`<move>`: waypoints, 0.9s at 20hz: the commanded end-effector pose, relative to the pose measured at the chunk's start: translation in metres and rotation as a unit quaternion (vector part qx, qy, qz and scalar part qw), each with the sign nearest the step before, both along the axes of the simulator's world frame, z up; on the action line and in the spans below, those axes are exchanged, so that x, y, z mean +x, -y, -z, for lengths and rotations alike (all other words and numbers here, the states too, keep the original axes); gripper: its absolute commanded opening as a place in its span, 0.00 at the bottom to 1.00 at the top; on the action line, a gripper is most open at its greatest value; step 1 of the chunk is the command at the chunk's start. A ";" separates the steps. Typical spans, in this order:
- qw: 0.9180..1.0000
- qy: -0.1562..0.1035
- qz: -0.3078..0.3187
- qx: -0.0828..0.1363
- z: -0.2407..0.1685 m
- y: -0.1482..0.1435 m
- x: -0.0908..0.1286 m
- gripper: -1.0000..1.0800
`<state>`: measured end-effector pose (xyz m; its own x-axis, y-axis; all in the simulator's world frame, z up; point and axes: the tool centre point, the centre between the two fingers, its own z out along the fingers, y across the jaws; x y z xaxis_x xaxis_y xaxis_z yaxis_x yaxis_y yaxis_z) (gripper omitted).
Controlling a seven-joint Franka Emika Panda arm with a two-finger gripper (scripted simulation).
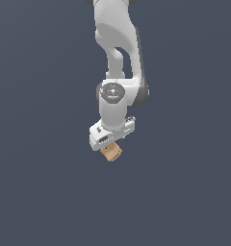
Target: Pick up the object and move it to a goal position.
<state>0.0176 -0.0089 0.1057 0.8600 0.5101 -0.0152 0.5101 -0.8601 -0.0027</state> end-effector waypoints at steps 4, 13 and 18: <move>0.999 0.005 -0.041 0.002 0.010 0.005 0.005 0.96; 0.998 0.007 -0.060 0.003 0.015 0.007 0.007 0.96; 0.998 0.007 -0.060 0.003 0.025 0.007 0.007 0.96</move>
